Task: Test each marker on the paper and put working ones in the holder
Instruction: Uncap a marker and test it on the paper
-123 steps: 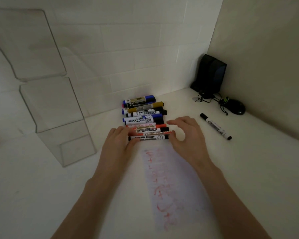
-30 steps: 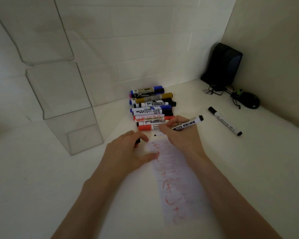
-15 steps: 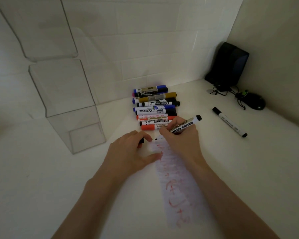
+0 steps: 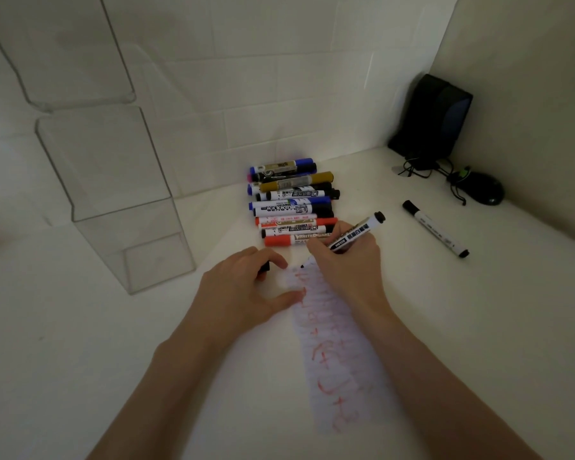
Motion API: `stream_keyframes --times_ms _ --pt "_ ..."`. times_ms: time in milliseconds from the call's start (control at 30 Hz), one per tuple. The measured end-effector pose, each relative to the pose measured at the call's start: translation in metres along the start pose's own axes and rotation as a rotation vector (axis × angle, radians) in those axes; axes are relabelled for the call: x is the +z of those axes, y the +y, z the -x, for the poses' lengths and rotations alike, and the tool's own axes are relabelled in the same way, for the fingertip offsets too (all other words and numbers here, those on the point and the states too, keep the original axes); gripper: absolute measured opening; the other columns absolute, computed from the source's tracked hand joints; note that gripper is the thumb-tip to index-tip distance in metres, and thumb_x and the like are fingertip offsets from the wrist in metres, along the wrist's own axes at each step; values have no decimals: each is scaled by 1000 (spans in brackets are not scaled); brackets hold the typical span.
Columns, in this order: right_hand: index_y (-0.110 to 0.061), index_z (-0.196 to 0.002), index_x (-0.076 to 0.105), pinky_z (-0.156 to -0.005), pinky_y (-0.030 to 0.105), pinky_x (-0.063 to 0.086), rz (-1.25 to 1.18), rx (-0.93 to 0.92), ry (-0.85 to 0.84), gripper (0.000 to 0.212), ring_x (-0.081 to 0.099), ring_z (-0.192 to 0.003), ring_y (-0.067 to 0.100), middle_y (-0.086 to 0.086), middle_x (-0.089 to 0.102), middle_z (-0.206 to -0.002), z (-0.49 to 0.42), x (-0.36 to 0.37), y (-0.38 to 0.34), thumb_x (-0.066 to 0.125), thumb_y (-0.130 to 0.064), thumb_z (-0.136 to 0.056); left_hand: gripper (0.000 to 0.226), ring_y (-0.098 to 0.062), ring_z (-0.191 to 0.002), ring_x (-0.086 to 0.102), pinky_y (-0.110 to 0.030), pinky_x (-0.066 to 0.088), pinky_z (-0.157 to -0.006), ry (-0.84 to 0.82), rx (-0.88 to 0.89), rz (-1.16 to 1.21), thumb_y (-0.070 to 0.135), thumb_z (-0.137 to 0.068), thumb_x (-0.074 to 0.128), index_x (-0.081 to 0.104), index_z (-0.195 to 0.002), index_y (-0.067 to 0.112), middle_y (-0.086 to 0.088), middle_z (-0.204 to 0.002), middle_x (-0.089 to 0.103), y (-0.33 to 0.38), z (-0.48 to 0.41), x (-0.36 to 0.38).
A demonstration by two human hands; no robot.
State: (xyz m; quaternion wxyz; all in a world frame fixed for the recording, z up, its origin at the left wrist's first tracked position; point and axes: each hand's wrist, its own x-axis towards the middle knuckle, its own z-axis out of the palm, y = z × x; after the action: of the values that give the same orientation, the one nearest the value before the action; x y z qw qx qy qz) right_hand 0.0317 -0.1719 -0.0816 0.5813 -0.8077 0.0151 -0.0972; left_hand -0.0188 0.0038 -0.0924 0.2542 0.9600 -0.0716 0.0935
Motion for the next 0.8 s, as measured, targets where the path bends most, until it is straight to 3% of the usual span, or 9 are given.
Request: stream_keyframes --times_ms 300,400,567,800 --pt "-9 -71 60 -53 27 49 28 -38 -9 19 53 -51 5 2 63 -59 -1 0 4 75 -12 -82 51 1 -83 50 -22 42 -72 -37 -21 -28 79 -70 64 59 -108 46 22 -83 49 1 -2 -2" --pt "-19 -67 59 -56 25 52 4 -29 7 23 56 -53 4 -4 63 -58 -1 -1 4 75 -14 -83 50 0 -84 51 -23 43 -73 -49 -27 -28 79 -70 64 59 -108 47 21 -84 50 2 -2 -2" --pt "-17 -64 54 -49 21 43 8 -33 -35 28 48 -45 2 -12 54 -49 1 1 2 75 -11 -81 50 0 -82 51 -24 44 -72 -35 -23 -11 80 -69 64 60 -106 46 20 -83 51 1 -2 -3" --pt "-21 -64 54 -50 18 42 -10 -35 -26 30 49 -45 0 -14 56 -49 1 -1 2 75 -10 -82 50 -1 -84 52 -25 45 -74 -34 -18 -9 79 -69 64 59 -107 47 20 -84 51 2 -1 -3"
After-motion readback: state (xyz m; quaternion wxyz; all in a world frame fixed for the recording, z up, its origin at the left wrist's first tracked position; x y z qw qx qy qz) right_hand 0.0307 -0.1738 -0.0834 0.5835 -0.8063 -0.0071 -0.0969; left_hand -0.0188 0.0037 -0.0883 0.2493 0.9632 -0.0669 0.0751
